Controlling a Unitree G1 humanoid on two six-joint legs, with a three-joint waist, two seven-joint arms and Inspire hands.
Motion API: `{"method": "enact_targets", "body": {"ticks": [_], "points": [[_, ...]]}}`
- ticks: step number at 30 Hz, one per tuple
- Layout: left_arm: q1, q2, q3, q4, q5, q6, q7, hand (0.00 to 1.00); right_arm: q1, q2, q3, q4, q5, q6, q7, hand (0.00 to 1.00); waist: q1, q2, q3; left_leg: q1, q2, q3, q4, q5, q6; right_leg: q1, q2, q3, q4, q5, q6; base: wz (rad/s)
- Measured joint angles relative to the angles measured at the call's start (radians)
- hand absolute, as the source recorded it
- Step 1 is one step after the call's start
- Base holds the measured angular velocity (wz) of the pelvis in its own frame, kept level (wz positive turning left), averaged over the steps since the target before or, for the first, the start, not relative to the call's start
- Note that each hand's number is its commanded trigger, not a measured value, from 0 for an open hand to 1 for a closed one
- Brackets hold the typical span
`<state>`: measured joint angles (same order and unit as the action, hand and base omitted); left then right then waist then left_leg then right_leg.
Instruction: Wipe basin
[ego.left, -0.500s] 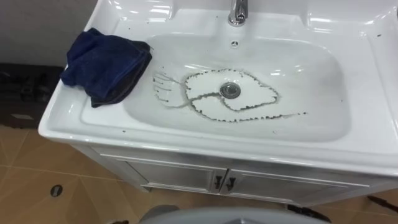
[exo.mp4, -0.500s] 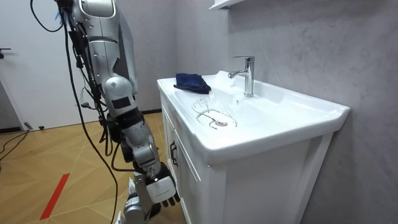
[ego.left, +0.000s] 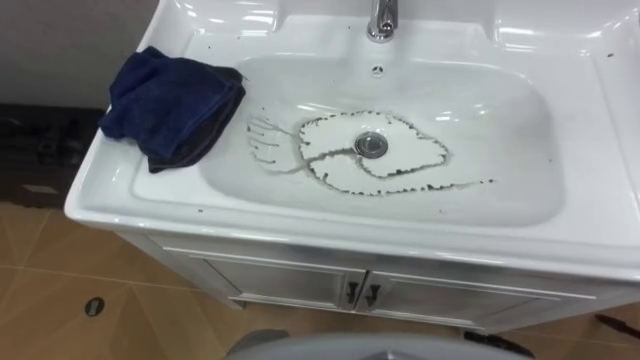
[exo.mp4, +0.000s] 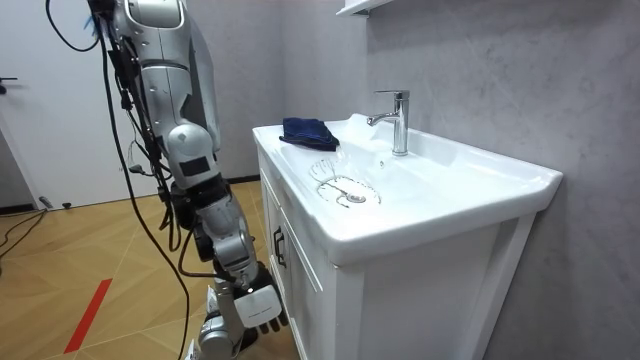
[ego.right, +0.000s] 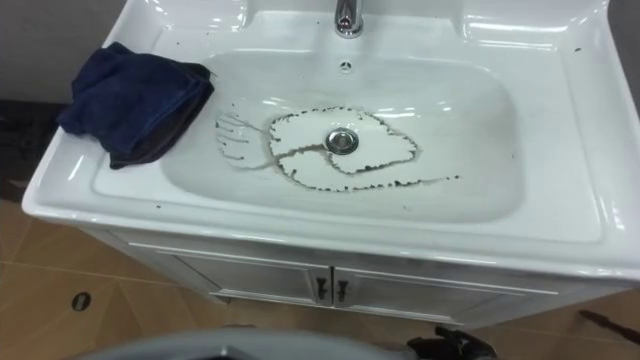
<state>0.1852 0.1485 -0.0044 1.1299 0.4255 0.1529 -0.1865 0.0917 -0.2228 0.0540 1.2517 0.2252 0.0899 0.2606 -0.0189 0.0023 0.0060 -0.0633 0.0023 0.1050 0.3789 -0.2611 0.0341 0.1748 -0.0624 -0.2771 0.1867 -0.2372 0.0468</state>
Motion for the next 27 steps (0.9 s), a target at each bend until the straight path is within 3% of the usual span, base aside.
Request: {"method": "enact_targets", "body": {"ticks": [7, 15, 21, 27], "points": [[-0.002, 0.000, 0.008, 0.000, -0.010, -0.005, 0.000, 0.00, -0.001, 0.000, -0.009, 0.002, 0.001, 0.002, 0.015, 0.00, 0.001, -0.011, -0.0008, -0.005, -0.002, -0.003, 0.001, 0.000, 0.000, 0.001, 0.000, -0.006, -0.002, 0.000, 0.000, 0.01], [0.010, 0.000, 0.061, 0.003, -0.130, -0.010, 0.010, 0.00, -0.005, 0.000, -0.008, 0.027, 0.004, 0.019, 0.026, 0.00, 0.012, -0.016, 0.0001, -0.010, -0.016, -0.044, 0.015, -0.001, 0.004, 0.021, -0.003, -0.054, -0.003, 0.000, 0.000, 0.16], [0.043, -0.001, 0.145, 0.001, -0.294, -0.012, 0.070, 0.00, -0.006, -0.007, -0.009, 0.036, -0.007, 0.043, 0.028, 0.00, 0.056, -0.013, 0.0002, -0.017, -0.028, -0.085, 0.028, -0.003, 0.007, 0.038, -0.004, -0.100, -0.001, 0.000, 0.000, 0.22], [0.064, 0.004, 0.306, -0.034, -0.418, -0.029, 0.218, 0.00, 0.002, -0.011, -0.013, 0.038, -0.004, 0.042, 0.028, 0.00, 0.104, -0.004, -0.0029, -0.018, -0.043, -0.123, 0.033, 0.003, 0.008, 0.053, -0.006, -0.135, -0.005, 0.000, 0.001, 0.21]]}}
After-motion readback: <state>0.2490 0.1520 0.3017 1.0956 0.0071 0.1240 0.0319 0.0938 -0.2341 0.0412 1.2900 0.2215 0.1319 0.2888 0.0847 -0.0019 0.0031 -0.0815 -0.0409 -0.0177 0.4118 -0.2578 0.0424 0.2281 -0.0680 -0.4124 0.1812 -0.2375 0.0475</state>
